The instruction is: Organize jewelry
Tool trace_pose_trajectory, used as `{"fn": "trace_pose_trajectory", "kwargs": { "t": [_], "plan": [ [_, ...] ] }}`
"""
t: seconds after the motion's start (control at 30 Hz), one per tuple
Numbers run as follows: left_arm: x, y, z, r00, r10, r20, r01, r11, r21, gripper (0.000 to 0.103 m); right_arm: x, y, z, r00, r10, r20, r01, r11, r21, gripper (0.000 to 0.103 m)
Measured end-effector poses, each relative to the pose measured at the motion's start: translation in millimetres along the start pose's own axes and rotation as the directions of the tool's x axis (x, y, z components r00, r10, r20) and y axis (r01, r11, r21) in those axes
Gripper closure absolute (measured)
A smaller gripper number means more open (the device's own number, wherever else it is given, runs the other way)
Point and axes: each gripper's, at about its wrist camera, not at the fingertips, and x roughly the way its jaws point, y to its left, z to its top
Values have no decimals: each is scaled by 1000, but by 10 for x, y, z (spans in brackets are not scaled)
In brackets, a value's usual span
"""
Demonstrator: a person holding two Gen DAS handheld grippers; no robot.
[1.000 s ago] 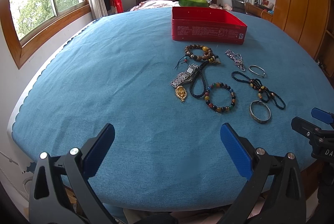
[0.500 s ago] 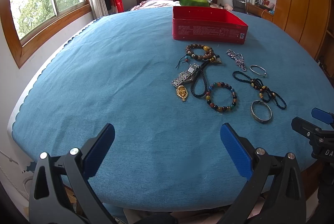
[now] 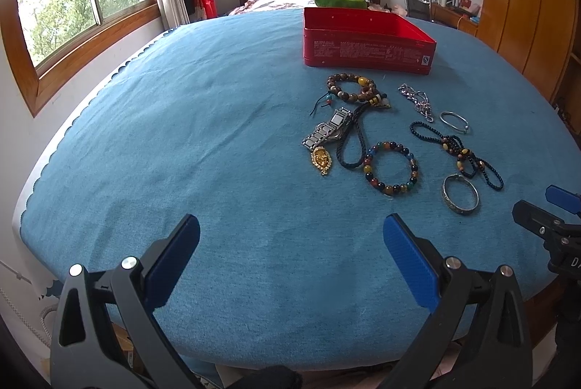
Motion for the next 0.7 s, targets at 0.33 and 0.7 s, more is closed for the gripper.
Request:
{"fn": "trace_pose_trajectory", "kwargs": {
  "t": [0.33, 0.7],
  "plan": [
    [397, 229, 25, 982, -131, -133, 123, 990, -72, 3, 78, -179, 169, 994, 94, 63, -93, 995, -20, 4],
    [688, 194, 690, 970, -184, -161, 173, 982, -79, 4, 257, -269, 774, 980, 197, 6, -197, 980, -26, 4]
  ]
}}
